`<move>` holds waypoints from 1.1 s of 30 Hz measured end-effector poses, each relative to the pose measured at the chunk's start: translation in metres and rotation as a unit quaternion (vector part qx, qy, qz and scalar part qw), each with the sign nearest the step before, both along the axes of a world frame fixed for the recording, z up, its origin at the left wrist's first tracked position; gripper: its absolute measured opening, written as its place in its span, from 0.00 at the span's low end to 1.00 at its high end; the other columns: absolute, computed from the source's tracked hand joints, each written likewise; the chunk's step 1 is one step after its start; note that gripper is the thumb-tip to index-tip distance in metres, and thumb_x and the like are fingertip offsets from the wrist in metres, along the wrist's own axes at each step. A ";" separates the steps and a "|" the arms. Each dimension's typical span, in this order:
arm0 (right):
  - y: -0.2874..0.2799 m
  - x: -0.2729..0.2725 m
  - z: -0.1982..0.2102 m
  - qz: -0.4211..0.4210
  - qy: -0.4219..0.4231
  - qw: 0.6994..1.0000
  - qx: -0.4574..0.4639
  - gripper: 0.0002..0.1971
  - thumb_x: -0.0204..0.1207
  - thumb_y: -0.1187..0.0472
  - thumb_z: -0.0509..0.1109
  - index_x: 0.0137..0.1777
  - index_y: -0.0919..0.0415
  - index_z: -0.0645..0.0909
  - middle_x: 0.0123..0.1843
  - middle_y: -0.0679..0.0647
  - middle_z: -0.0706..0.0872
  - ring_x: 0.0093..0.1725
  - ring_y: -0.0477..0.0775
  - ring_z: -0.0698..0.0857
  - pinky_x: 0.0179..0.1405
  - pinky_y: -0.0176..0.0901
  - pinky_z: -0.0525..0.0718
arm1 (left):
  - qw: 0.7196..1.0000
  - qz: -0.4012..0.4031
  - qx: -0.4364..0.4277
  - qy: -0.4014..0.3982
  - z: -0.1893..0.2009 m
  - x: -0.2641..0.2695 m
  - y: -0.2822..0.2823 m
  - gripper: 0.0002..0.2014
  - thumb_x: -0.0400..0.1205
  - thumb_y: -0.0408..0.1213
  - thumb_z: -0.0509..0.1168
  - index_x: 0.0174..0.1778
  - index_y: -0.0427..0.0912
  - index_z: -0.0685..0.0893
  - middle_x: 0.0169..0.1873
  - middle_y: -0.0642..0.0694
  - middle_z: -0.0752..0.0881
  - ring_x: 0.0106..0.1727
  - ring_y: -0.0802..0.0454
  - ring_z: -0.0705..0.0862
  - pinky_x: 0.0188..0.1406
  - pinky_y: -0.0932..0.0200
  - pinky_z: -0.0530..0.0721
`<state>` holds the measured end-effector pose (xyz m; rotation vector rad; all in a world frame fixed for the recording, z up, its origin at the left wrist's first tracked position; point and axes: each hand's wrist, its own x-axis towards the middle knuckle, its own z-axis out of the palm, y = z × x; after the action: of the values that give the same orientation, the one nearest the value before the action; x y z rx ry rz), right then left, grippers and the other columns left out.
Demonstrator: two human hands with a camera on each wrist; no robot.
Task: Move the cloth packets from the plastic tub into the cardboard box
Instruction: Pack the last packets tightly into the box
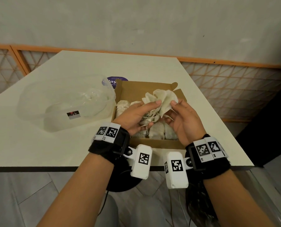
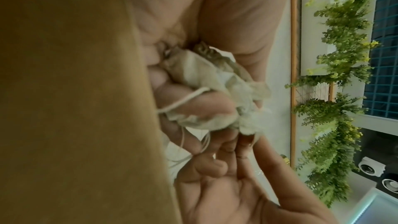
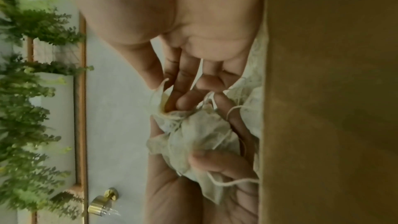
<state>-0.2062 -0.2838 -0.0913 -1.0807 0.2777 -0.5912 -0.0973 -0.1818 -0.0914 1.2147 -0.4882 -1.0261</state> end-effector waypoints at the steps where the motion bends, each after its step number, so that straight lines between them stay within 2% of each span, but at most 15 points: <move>1: -0.001 0.000 -0.001 0.003 -0.002 1.000 0.004 0.01 0.72 0.61 0.65 0.40 0.56 0.76 0.41 0.54 0.85 0.37 0.47 0.83 0.32 0.35 0.78 | 1.000 -0.002 0.001 0.000 0.000 0.000 0.000 0.08 0.79 0.44 0.69 0.45 0.44 0.85 0.32 0.49 0.86 0.29 0.59 0.84 0.21 0.69 0.79; 3: -0.003 0.001 -0.003 0.003 0.002 1.000 0.008 0.01 0.73 0.60 0.65 0.41 0.56 0.77 0.42 0.53 0.85 0.38 0.48 0.82 0.33 0.36 0.79 | 1.000 0.002 -0.004 0.003 0.000 0.000 0.001 0.07 0.78 0.42 0.69 0.45 0.43 0.85 0.35 0.46 0.86 0.31 0.57 0.85 0.19 0.70 0.78; 6: -0.004 0.002 -0.004 -0.008 -0.002 1.000 0.029 0.06 0.78 0.63 0.62 0.40 0.56 0.75 0.41 0.50 0.84 0.38 0.48 0.81 0.29 0.34 0.77 | 0.998 0.032 -0.028 0.043 0.000 0.002 0.002 0.05 0.78 0.38 0.69 0.45 0.40 0.85 0.37 0.43 0.85 0.31 0.54 0.85 0.15 0.70 0.76; 9: -0.006 0.002 -0.004 -0.018 -0.021 0.998 0.057 0.07 0.77 0.64 0.62 0.38 0.55 0.73 0.41 0.49 0.85 0.40 0.49 0.81 0.27 0.33 0.74 | 0.991 0.074 -0.055 0.096 0.003 0.005 0.004 0.03 0.77 0.38 0.69 0.41 0.42 0.85 0.32 0.46 0.87 0.27 0.58 0.84 0.16 0.71 0.77; 11: -0.005 0.003 -0.004 -0.021 -0.009 0.999 0.046 0.09 0.80 0.65 0.61 0.38 0.55 0.73 0.42 0.50 0.85 0.40 0.48 0.81 0.28 0.33 0.75 | 0.989 0.089 -0.064 0.095 0.004 0.005 0.004 0.04 0.78 0.38 0.69 0.38 0.44 0.85 0.28 0.50 0.87 0.27 0.60 0.84 0.18 0.71 0.78; 17: -0.002 0.006 -0.003 -0.020 0.037 0.999 -0.007 0.08 0.81 0.65 0.61 0.40 0.57 0.74 0.43 0.53 0.85 0.40 0.49 0.83 0.29 0.33 0.77 | 0.983 0.114 -0.103 0.098 0.007 0.003 0.005 0.02 0.80 0.36 0.68 0.41 0.43 0.83 0.28 0.51 0.86 0.26 0.59 0.85 0.17 0.72 0.77; 20: 0.001 0.007 -0.004 -0.012 0.080 0.994 -0.076 0.08 0.80 0.66 0.63 0.39 0.58 0.77 0.33 0.50 0.87 0.34 0.47 0.84 0.27 0.33 0.74 | 0.965 0.140 -0.179 0.129 0.009 0.007 0.009 0.02 0.80 0.36 0.66 0.42 0.43 0.82 0.32 0.48 0.86 0.27 0.59 0.85 0.17 0.71 0.77; 22: 0.002 0.008 -0.007 0.004 0.120 0.981 -0.152 0.08 0.79 0.67 0.64 0.39 0.58 0.79 0.28 0.49 0.85 0.30 0.47 0.82 0.25 0.33 0.72 | 0.954 0.143 -0.217 0.149 0.010 0.010 0.014 0.03 0.79 0.37 0.65 0.43 0.43 0.81 0.36 0.44 0.86 0.29 0.58 0.86 0.17 0.72 0.77; 25: 0.003 0.008 -0.008 0.039 0.155 0.960 -0.229 0.08 0.77 0.68 0.67 0.38 0.59 0.81 0.27 0.51 0.82 0.28 0.45 0.77 0.24 0.30 0.72 | 0.935 0.155 -0.258 0.188 0.009 0.014 0.022 0.04 0.81 0.38 0.64 0.41 0.43 0.81 0.38 0.42 0.84 0.30 0.57 0.86 0.16 0.73 0.77; 28: 0.005 0.010 -0.011 0.073 0.175 0.955 -0.227 0.05 0.75 0.70 0.69 0.39 0.62 0.82 0.33 0.54 0.85 0.32 0.46 0.83 0.37 0.35 0.84 | 0.910 0.165 -0.301 0.231 0.005 0.016 0.025 0.02 0.78 0.38 0.66 0.41 0.44 0.82 0.38 0.45 0.83 0.36 0.56 0.86 0.15 0.72 0.77; 30: 0.006 0.011 -0.013 0.087 0.199 0.945 -0.243 0.00 0.74 0.69 0.70 0.43 0.66 0.82 0.32 0.52 0.87 0.33 0.49 0.84 0.40 0.39 0.83 | 0.908 0.176 -0.303 0.230 0.003 0.016 0.024 0.02 0.76 0.38 0.66 0.41 0.44 0.82 0.39 0.45 0.82 0.37 0.56 0.86 0.15 0.72 0.76; 33: 0.008 0.013 -0.014 0.089 0.236 0.926 -0.280 0.03 0.73 0.68 0.72 0.40 0.63 0.81 0.22 0.44 0.85 0.23 0.39 0.80 0.28 0.29 0.78 | 0.914 0.184 -0.292 0.214 0.003 0.016 0.023 0.04 0.80 0.37 0.64 0.40 0.44 0.81 0.36 0.46 0.83 0.35 0.57 0.86 0.14 0.72 0.75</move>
<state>-0.1933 -0.2761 -0.1057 -1.7861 0.4360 -0.2340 -0.0811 -0.1585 -0.0880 0.4939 -0.1815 -0.7125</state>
